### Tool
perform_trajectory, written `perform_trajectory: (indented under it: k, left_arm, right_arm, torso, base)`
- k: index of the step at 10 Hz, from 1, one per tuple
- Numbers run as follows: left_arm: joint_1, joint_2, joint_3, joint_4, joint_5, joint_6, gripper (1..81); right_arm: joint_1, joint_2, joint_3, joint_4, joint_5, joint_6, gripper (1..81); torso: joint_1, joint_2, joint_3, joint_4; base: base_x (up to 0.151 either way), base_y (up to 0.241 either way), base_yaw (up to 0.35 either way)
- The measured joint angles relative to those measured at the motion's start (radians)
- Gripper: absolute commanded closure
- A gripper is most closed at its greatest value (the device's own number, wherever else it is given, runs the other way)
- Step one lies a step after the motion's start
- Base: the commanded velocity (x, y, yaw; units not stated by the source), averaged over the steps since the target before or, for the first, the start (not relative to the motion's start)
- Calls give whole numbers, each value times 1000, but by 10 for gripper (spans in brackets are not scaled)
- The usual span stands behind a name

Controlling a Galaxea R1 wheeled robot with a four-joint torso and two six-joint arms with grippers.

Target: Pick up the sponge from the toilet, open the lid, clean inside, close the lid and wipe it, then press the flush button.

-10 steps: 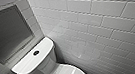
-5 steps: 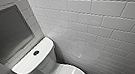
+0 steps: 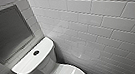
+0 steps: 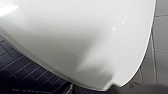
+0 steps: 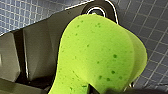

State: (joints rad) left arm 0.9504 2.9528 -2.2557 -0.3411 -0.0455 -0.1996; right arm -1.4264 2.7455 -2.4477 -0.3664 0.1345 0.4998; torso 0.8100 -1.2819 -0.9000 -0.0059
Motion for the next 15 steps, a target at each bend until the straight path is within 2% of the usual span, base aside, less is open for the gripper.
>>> perform_trajectory:
  k: [3,15]
  left_arm:
    - [-2,-13,22,-1,0,-7,10]
    - [-3,-162,285,-12,-50,-41,10]
  right_arm:
    - [0,0,0,0,0,0,811]
    - [5,0,2,0,0,0,811]
  torso:
    - [0,0,0,0]
    - [0,0,0,0]
  base:
    - [0,0,0]
    - [0,0,0]
